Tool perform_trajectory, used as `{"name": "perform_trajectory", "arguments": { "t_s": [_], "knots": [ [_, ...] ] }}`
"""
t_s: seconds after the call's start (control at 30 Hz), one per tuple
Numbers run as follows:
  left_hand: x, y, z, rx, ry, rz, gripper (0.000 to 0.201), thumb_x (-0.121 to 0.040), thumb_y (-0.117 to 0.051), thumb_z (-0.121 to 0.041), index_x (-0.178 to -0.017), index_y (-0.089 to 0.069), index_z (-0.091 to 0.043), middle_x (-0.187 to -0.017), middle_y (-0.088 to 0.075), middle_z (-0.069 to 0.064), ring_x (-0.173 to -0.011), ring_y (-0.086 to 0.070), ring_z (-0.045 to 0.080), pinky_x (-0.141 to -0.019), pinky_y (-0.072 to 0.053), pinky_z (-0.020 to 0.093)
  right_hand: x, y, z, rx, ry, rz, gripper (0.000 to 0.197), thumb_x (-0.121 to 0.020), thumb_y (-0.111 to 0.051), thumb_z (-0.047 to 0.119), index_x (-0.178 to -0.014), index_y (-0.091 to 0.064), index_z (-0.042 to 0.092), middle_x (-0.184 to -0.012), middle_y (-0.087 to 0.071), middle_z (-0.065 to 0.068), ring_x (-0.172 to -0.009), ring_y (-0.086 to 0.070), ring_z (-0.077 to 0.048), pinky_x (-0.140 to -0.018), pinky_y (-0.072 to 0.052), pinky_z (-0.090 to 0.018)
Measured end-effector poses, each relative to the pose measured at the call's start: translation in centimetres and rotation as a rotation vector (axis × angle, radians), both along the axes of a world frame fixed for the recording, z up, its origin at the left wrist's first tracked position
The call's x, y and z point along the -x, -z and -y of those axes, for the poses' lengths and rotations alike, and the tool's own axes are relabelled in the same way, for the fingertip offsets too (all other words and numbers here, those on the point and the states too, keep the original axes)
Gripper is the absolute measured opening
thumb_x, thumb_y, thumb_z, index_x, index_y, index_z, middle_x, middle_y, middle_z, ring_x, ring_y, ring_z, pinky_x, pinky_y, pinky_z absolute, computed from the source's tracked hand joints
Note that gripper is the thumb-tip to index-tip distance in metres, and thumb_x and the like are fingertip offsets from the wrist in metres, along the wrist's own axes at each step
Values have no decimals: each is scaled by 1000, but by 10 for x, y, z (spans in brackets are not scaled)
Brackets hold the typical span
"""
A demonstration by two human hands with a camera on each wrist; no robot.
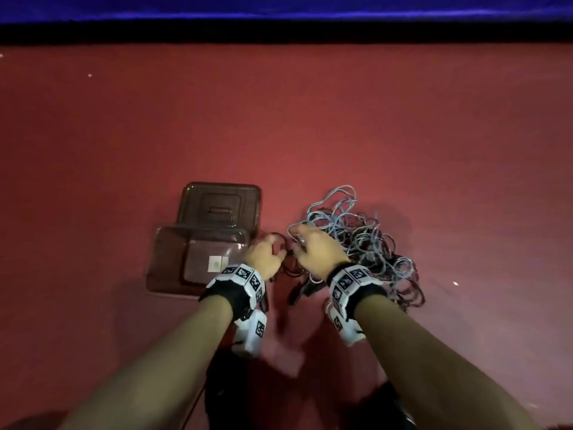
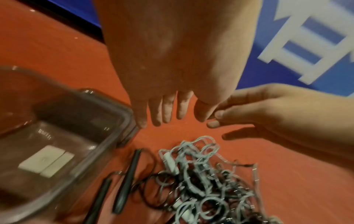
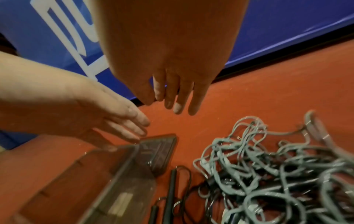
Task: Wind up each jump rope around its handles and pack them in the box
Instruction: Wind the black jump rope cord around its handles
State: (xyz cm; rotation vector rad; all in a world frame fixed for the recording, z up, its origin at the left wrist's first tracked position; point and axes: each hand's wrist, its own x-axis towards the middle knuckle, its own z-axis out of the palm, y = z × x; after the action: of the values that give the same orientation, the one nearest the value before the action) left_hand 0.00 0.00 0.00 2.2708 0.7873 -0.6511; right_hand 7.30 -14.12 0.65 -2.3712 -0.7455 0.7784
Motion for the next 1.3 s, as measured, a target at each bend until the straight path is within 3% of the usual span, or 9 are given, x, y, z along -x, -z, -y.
{"name": "perform_trajectory", "arguments": {
  "t_s": [0.1, 0.23, 0.3, 0.63, 0.87, 1.0, 1.17, 1.23, 1.3],
  "knots": [
    [6, 70, -3, 20, -169, -58, 49, -95, -66, -32, -138, -53, -13, -139, -60, 15, -127, -57, 32, -104, -45, 35, 4, 67, -26, 16, -82, -7, 39, -96, -52, 19, -135, -55, 16, -130, -62, -10, -119, -60, -31, -99, -49, -39],
    [10, 141, 10, 20, -247, -207, 80, -100, -53, -33, -163, -6, -16, -170, -7, 15, -153, -23, 35, -123, -24, 44, 10, 143, -39, 63, -150, 23, 40, -98, -51, 15, -138, -56, 18, -140, -58, -5, -130, -53, -25, -107, -43, -35],
    [10, 163, 21, -71, -238, -210, 76, -104, -42, -36, -163, 1, -12, -169, -4, 18, -154, -16, 37, -124, -17, 47, 11, 169, -38, 76, -184, 61, 38, -99, -53, 19, -137, -57, 20, -141, -56, -1, -131, -50, -21, -107, -39, -32],
    [33, 197, 25, -114, -254, 181, 44, -80, -70, -1, -119, -50, -11, -130, -47, 14, -123, -45, 37, -103, -36, 39, 17, 204, -7, 26, -331, 333, 27, -81, -64, 17, -107, -71, 15, -108, -71, -1, -110, -58, -24, -99, -45, -39],
    [16, 160, 33, 53, -332, 269, 23, -81, -64, -12, -95, -50, -22, -81, -61, -2, -87, -61, 31, -70, -40, 32, 13, 178, 5, 10, -204, 226, 24, -101, -49, 27, -111, -66, 14, -110, -65, -8, -110, -57, -26, -95, -45, -39],
    [5, 126, 31, 110, -305, 485, 19, -83, -74, -20, -96, -61, -22, -89, -69, -2, -90, -66, 26, -78, -51, 35, 13, 150, 14, -193, 37, 212, 20, -102, -47, 28, -103, -64, 16, -93, -61, -4, -94, -59, -27, -83, -47, -40],
    [-3, 58, 39, 145, -106, 783, 16, -84, -74, -18, -100, -69, -19, -94, -59, 1, -86, -56, 18, -76, -42, 30, 5, 86, 25, -537, 403, 350, 37, -91, -52, 27, -126, -50, 15, -132, -50, -3, -126, -47, -19, -109, -40, -38],
    [-5, 19, 46, 337, -29, 818, 21, -74, -66, -9, -92, -66, -20, -85, -61, 0, -76, -57, 15, -68, -44, 31, 0, 50, 24, -662, 433, 77, 51, -92, -48, 31, -141, -42, 18, -149, -41, -7, -140, -36, -19, -120, -27, -35],
    [-6, -18, 53, 489, 24, 838, 25, -64, -59, -2, -82, -63, -18, -72, -59, -1, -61, -54, 14, -59, -44, 29, 4, 16, 23, -796, 487, -243, 32, -94, -46, 46, -115, -64, 31, -125, -60, -9, -118, -55, -23, -108, -41, -41]
  ]
}}
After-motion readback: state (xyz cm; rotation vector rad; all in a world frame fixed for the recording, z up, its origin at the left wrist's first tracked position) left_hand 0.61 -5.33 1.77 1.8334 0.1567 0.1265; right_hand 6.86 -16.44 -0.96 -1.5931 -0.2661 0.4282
